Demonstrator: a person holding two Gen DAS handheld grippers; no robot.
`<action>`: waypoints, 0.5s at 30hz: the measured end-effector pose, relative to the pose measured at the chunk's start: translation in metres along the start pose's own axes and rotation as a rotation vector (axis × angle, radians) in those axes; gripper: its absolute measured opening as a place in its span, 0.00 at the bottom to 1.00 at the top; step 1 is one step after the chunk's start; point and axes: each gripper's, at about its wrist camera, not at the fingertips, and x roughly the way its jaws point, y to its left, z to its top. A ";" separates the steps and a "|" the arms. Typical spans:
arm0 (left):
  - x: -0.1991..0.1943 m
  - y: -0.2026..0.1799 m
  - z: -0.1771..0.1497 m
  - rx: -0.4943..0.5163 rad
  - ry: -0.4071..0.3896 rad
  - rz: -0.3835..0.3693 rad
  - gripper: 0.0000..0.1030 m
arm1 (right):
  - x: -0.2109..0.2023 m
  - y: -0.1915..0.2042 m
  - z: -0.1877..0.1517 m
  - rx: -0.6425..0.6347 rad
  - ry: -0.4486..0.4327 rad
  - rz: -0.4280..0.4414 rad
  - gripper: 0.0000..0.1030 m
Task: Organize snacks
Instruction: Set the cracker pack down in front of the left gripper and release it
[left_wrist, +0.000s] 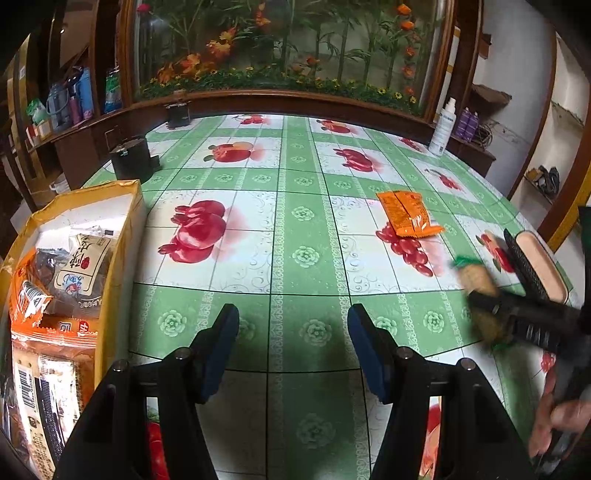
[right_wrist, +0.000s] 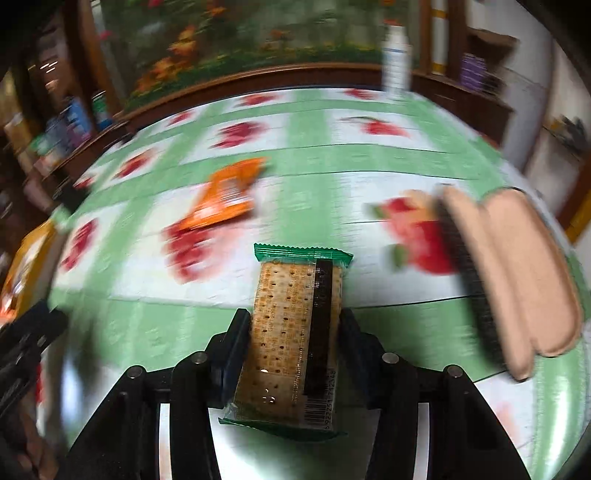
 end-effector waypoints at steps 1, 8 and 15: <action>0.000 0.002 0.000 -0.010 -0.001 -0.001 0.58 | 0.001 0.009 -0.002 -0.006 0.011 0.066 0.51; -0.007 0.011 0.002 -0.063 -0.029 -0.014 0.58 | -0.003 0.014 0.033 0.092 -0.031 0.243 0.52; -0.004 0.009 0.003 -0.058 -0.014 -0.029 0.58 | 0.034 0.019 0.092 0.077 -0.025 0.067 0.54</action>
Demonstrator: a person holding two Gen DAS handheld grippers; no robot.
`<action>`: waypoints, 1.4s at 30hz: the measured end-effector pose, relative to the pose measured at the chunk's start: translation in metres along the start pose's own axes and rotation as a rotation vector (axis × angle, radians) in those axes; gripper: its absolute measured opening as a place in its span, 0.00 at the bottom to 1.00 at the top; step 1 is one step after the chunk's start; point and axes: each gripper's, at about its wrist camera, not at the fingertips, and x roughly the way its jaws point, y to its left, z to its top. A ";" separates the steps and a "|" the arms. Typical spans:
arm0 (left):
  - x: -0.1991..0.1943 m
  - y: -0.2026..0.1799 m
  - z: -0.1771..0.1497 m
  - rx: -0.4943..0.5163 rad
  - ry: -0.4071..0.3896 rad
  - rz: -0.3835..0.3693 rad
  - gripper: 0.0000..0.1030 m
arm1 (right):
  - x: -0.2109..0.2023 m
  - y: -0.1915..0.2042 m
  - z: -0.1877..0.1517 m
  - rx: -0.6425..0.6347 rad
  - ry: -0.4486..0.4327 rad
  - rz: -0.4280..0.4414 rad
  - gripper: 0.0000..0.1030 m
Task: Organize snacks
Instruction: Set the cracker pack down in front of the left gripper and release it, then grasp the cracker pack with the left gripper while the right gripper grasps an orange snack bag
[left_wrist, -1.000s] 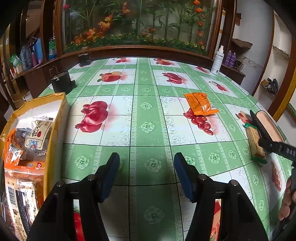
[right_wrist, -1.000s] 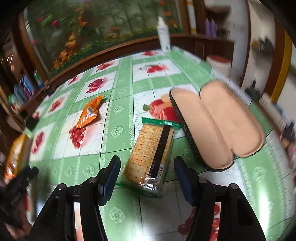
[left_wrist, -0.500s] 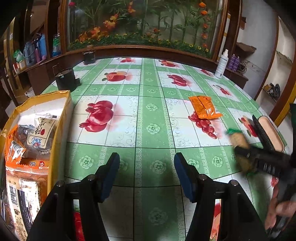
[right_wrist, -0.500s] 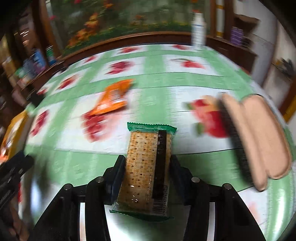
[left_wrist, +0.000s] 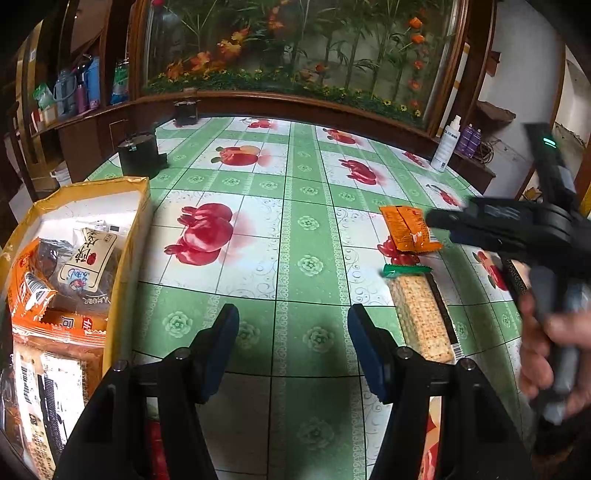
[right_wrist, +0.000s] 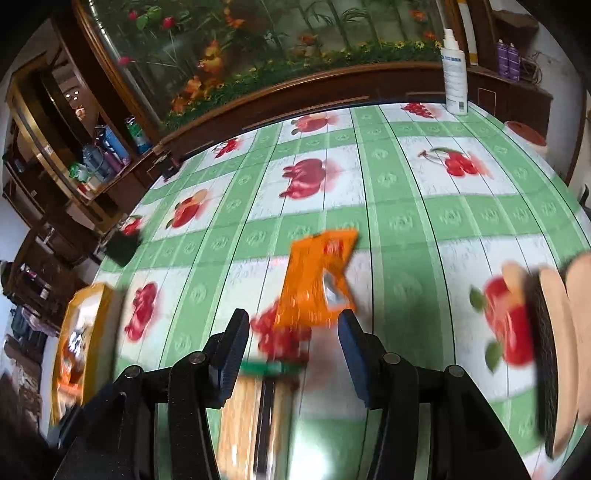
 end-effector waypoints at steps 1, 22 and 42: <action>0.001 0.000 0.000 -0.003 0.003 -0.002 0.58 | 0.008 -0.001 0.004 -0.002 0.004 -0.018 0.54; 0.006 -0.007 -0.002 0.020 0.041 -0.067 0.60 | -0.004 -0.012 -0.054 -0.104 0.051 -0.032 0.28; 0.023 -0.033 -0.016 0.144 0.134 -0.092 0.72 | -0.014 0.001 -0.077 -0.094 0.012 0.051 0.28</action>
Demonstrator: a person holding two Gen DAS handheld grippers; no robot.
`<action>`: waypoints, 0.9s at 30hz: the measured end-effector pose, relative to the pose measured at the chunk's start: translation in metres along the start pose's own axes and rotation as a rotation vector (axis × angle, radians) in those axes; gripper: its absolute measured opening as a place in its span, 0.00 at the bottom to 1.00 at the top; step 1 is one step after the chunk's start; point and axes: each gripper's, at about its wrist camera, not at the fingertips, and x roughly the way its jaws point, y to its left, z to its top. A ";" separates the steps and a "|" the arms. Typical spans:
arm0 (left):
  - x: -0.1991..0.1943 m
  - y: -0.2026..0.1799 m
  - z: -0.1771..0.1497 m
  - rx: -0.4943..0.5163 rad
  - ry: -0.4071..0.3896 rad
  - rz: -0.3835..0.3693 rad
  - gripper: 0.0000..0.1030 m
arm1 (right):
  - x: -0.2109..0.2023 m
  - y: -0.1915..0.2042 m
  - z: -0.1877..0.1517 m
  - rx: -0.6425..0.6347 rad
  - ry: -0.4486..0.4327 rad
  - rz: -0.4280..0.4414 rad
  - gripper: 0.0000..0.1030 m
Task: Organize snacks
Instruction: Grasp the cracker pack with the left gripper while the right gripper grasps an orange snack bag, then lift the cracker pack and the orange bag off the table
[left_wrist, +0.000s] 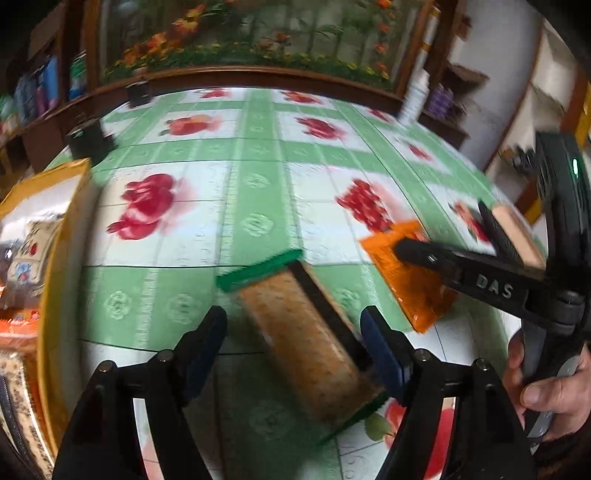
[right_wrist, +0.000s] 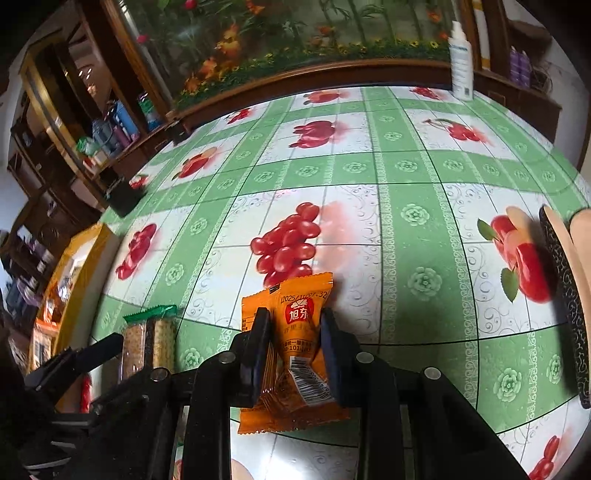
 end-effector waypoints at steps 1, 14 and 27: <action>0.002 -0.005 0.000 0.022 0.002 0.012 0.72 | 0.000 0.003 -0.001 -0.009 0.004 0.003 0.28; 0.001 0.009 0.002 -0.009 -0.037 0.085 0.46 | -0.006 0.009 -0.004 -0.028 -0.002 0.035 0.28; -0.001 0.009 0.002 -0.001 -0.039 0.109 0.46 | -0.007 0.023 -0.006 -0.127 -0.008 -0.019 0.28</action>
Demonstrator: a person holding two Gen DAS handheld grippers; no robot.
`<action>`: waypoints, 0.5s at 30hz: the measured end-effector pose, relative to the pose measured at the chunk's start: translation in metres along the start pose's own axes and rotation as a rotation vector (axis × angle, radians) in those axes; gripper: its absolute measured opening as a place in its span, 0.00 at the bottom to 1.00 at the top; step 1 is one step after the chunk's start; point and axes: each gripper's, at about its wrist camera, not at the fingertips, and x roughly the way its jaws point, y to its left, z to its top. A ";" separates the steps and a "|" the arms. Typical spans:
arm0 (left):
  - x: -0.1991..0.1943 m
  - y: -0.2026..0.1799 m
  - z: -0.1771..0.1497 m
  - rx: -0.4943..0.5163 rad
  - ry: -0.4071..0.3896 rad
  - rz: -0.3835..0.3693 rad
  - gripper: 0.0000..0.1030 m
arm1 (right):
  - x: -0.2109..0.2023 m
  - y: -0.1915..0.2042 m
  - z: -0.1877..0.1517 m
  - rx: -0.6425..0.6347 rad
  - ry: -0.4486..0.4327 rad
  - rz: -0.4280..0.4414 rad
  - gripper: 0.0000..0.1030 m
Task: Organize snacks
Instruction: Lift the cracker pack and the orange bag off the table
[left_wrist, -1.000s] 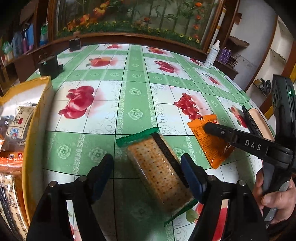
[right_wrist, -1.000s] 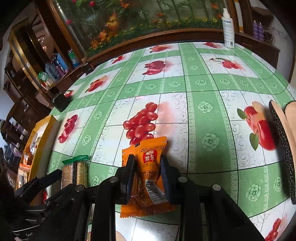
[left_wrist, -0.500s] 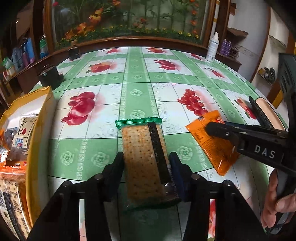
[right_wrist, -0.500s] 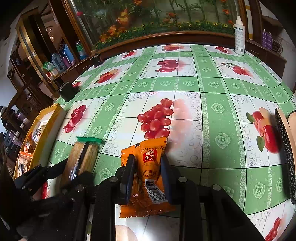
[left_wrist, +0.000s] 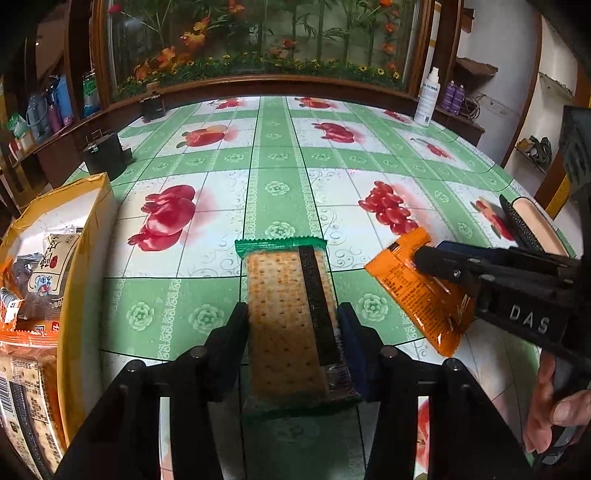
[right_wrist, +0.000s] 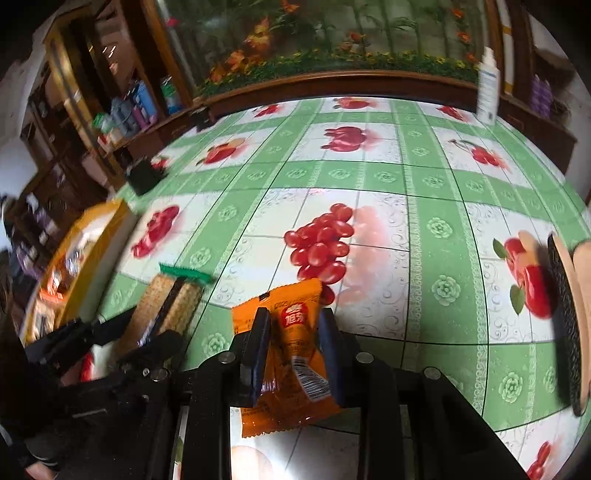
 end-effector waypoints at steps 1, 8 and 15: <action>0.000 0.000 0.000 0.000 0.001 0.004 0.46 | 0.000 0.004 0.000 -0.023 0.000 -0.012 0.33; 0.002 0.005 0.000 -0.015 0.005 0.032 0.45 | 0.006 0.022 -0.008 -0.188 0.039 -0.081 0.64; 0.001 0.005 0.000 -0.012 0.000 0.012 0.45 | 0.007 0.014 -0.010 -0.174 0.054 -0.048 0.36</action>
